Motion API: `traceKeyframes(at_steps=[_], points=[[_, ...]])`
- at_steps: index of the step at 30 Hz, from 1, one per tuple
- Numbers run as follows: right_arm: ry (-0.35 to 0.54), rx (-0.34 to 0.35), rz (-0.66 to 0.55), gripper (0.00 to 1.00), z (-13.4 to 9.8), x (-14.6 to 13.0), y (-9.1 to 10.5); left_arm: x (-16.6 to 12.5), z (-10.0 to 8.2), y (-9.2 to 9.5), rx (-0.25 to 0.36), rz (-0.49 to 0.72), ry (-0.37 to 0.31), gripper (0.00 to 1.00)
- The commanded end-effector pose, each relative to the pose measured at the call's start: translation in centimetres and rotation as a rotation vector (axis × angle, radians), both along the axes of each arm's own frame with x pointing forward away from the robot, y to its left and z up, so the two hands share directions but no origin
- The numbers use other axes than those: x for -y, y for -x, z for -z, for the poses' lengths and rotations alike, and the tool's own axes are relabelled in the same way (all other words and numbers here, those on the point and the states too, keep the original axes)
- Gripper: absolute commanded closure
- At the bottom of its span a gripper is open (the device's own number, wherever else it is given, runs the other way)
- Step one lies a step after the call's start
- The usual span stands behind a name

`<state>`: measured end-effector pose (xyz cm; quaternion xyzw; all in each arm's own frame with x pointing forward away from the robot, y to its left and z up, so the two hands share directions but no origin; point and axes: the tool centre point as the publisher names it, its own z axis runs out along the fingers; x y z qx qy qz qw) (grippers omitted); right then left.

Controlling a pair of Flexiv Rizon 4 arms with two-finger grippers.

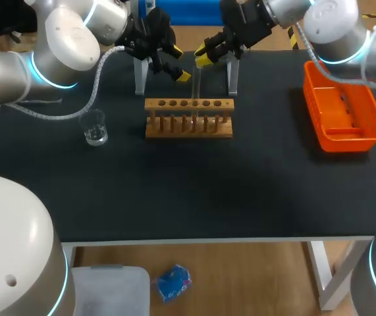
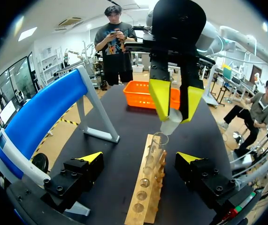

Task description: Invert the test tube, pick up the pipette, mount the tip to pipette, aspirate from beaker and dispense into the tube, eject the tip, return the pipette, and cap with the stopper.

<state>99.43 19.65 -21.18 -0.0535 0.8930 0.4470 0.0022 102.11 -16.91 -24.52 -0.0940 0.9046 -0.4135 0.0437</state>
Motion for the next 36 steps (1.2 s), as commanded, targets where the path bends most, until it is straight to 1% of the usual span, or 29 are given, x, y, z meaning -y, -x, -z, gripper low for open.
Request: traceKeyframes(at_steps=[1,12,21,36], points=[[-0.001,-0.007,-0.011,1.00,0.4,-0.4,-0.6,0.0,-0.1,-0.1,-0.004,0.001,-0.004,0.00],[-0.001,-0.025,-0.014,1.00,1.1,-0.4,-0.7,0.0,-0.1,-0.1,-0.004,0.001,-0.004,0.00],[-0.003,-0.026,-0.015,1.00,1.1,-0.4,-0.7,0.0,-0.1,-0.1,-0.004,0.001,-0.004,0.00],[-0.016,-0.049,-0.009,1.00,2.1,-0.5,-0.5,0.0,-0.1,-0.1,-0.004,0.001,-0.004,0.00]])
